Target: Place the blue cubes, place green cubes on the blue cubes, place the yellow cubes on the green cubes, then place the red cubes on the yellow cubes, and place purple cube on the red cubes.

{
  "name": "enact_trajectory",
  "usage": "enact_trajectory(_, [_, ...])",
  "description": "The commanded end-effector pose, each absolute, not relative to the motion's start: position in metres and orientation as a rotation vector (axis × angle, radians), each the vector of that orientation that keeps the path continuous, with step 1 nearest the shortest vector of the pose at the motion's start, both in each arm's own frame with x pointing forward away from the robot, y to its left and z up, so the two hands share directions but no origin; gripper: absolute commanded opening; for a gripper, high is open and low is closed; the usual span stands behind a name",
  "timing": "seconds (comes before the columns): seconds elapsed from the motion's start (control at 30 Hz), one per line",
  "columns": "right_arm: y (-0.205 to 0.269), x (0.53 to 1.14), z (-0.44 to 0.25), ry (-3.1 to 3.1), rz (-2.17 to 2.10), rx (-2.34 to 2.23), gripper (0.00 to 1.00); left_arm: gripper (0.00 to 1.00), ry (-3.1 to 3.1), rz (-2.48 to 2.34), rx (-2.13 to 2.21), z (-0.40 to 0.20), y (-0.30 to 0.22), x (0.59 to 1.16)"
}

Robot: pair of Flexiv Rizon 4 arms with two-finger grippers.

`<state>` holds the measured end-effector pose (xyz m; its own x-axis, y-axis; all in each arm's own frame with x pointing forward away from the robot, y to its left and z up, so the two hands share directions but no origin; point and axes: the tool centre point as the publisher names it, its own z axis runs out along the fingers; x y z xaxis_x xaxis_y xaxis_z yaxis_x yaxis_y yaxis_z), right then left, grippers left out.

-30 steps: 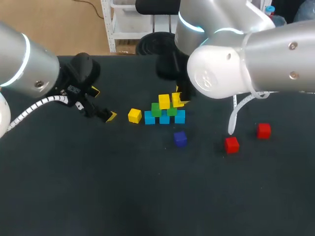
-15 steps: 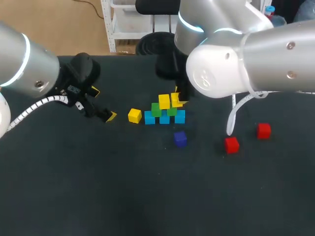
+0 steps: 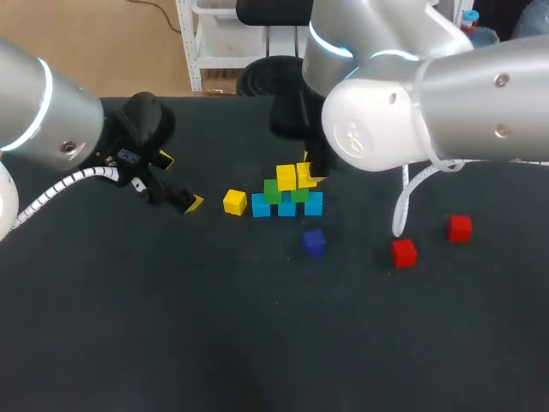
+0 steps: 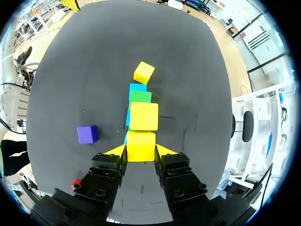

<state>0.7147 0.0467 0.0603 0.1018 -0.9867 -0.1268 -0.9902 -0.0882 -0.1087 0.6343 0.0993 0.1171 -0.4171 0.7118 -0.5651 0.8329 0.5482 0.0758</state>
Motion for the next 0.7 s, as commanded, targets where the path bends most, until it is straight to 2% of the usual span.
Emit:
enact_trajectory(0.03, [0.0474,0.7165,0.0589,2.001,0.033,-2.204,0.0,1.0,2.235,-0.298,1.244,0.1167,0.1009,0.6343])
enact_trajectory(0.7, [0.0494,0.7189,0.0568,1.998,0.041,-2.208,0.0,1.0,2.235,-0.298,1.244,0.1167,0.1009,0.6343])
